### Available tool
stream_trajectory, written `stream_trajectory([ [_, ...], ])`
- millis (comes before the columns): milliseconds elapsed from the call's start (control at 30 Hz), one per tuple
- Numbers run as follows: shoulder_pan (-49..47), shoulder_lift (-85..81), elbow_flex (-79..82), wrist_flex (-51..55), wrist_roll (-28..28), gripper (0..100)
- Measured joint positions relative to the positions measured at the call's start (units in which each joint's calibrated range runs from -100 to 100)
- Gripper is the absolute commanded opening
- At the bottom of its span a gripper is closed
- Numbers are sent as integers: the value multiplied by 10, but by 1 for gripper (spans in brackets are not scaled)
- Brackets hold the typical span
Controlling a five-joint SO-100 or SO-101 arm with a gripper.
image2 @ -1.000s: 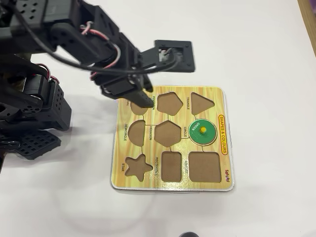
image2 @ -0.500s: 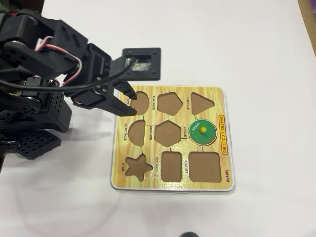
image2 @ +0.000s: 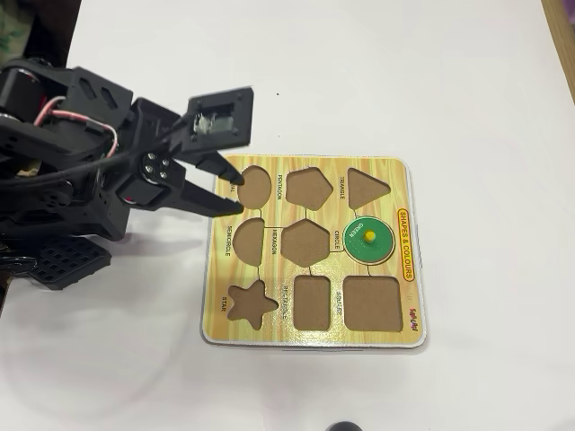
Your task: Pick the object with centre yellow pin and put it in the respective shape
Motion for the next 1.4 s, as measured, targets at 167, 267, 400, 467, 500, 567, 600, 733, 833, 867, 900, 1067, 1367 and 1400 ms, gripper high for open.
stream_trajectory([
  [167,-1,-8,41,0,0,11],
  [267,-1,-6,78,0,0,11],
  [400,-1,-4,99,3,0,11],
  [467,-1,-12,108,2,0,11],
  [500,-1,-12,120,1,0,11],
  [567,-1,-11,149,0,0,11],
  [600,-1,-1,156,1,0,11],
  [733,-1,-3,157,3,0,11],
  [833,-1,-6,157,3,3,11],
  [867,-1,-5,157,3,3,11],
  [900,-1,-5,157,15,3,11],
  [1067,-1,-13,157,73,4,12],
  [1367,-1,-13,157,76,4,12],
  [1400,-1,-13,157,76,4,12],
])
